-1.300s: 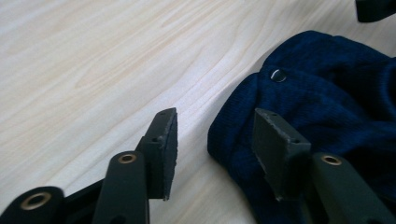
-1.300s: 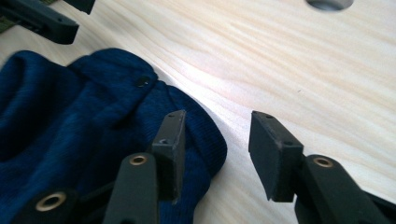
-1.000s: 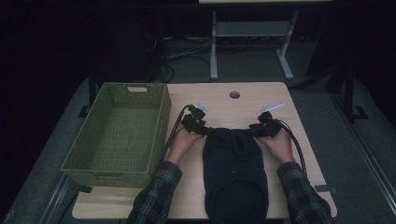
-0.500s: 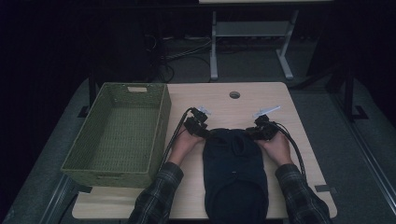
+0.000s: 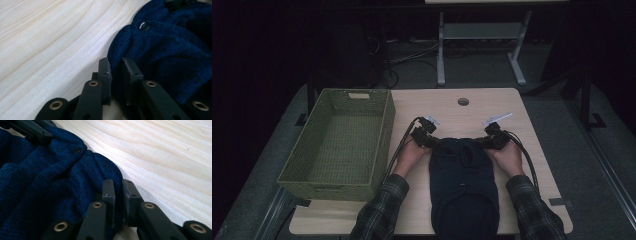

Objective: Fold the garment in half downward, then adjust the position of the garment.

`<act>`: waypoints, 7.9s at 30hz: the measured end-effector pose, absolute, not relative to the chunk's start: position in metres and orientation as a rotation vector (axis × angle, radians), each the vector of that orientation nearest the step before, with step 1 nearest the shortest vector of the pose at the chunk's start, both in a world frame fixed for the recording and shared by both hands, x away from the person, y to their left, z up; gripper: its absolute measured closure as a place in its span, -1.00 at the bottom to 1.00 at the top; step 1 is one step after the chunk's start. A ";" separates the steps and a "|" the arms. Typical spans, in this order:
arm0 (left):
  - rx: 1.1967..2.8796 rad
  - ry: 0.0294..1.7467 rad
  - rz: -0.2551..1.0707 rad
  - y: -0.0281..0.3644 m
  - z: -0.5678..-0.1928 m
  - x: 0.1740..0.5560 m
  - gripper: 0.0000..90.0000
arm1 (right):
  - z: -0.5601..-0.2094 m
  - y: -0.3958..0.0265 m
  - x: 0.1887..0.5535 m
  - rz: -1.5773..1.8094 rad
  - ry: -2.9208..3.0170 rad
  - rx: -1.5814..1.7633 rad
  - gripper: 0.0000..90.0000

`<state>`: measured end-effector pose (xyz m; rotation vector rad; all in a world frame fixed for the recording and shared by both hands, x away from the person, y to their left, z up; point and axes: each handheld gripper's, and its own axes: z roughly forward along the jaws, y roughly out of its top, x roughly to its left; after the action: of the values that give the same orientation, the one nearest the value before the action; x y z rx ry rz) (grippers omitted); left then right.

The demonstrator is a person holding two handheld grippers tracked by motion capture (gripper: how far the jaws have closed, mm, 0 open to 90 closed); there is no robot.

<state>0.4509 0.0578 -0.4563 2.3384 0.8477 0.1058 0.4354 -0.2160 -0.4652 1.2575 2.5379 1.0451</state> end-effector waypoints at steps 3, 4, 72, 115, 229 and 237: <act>2.346 0.852 0.124 0.057 -0.451 0.450 0.76 | -0.462 -0.215 0.435 1.025 2.535 1.237 0.82; 2.348 0.847 0.124 0.057 -0.450 0.451 0.76 | -0.460 -0.215 0.435 1.021 2.531 1.234 0.82; 2.214 0.640 0.528 0.057 -0.346 0.412 0.73 | -0.362 -0.218 0.394 1.140 2.293 0.988 0.81; 2.250 0.589 0.194 0.082 -0.405 0.305 0.66 | -0.415 -0.219 0.278 1.222 2.457 0.895 0.72; 2.353 0.638 0.115 0.077 -0.437 0.279 1.00 | -0.437 -0.238 0.276 1.229 2.435 0.976 1.00; 2.411 0.690 0.169 0.085 -0.447 0.295 1.00 | -0.464 -0.235 0.284 1.113 2.513 1.039 1.00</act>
<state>0.2955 0.0850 -0.4469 2.4114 0.6900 0.1694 0.2844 -0.2353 -0.4643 1.0393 2.5135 1.1132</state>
